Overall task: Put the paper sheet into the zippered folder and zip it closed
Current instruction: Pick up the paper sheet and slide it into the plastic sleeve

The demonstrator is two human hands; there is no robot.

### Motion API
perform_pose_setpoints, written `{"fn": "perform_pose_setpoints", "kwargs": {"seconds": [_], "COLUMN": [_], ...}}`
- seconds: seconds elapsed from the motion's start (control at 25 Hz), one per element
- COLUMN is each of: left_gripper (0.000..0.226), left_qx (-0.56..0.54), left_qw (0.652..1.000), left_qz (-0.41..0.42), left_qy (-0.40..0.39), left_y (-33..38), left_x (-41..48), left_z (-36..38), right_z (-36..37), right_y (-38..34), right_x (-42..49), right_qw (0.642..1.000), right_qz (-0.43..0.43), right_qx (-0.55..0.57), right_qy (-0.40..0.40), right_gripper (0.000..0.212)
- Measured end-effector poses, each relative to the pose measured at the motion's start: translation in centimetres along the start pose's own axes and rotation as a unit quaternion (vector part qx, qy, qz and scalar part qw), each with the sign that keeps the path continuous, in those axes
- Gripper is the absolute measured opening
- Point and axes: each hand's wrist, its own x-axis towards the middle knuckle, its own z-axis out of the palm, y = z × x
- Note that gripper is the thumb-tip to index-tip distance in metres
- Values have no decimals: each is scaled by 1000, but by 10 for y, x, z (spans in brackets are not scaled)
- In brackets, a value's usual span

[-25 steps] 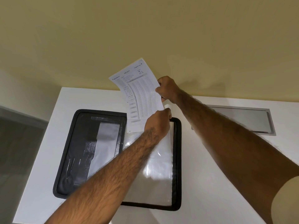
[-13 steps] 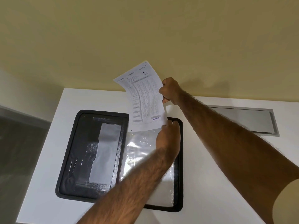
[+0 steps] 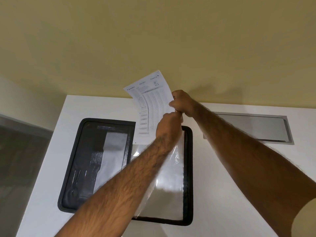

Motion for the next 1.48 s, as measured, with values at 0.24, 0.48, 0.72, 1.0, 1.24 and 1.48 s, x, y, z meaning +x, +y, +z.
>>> {"fn": "perform_pose_setpoints", "kwargs": {"seconds": [0.24,0.48,0.72,1.0,1.24,1.48], "left_gripper": [24,21,35,25,14,16], "left_qx": [-3,-24,-10,44,-23,-44], "left_qw": [998,993,993,997,999,998], "left_qz": [57,114,118,49,37,35], "left_qy": [-35,-33,23,-28,-11,-27], "left_y": [-16,-30,-60,-86,-86,-91], "left_x": [7,8,-7,-15,-7,-6], "left_z": [7,21,29,32,32,36], "right_z": [-1,-3,0,5,8,19], "right_y": [20,34,40,46,49,38], "right_x": [-7,-15,-18,-18,-16,-1], "right_qw": [998,986,979,978,974,988], "right_qz": [-17,5,34,59,80,41], "right_qx": [31,91,116,110,137,141], "right_qy": [-58,-141,-164,-166,-162,36], "right_gripper": [26,16,32,44,35,39]}}
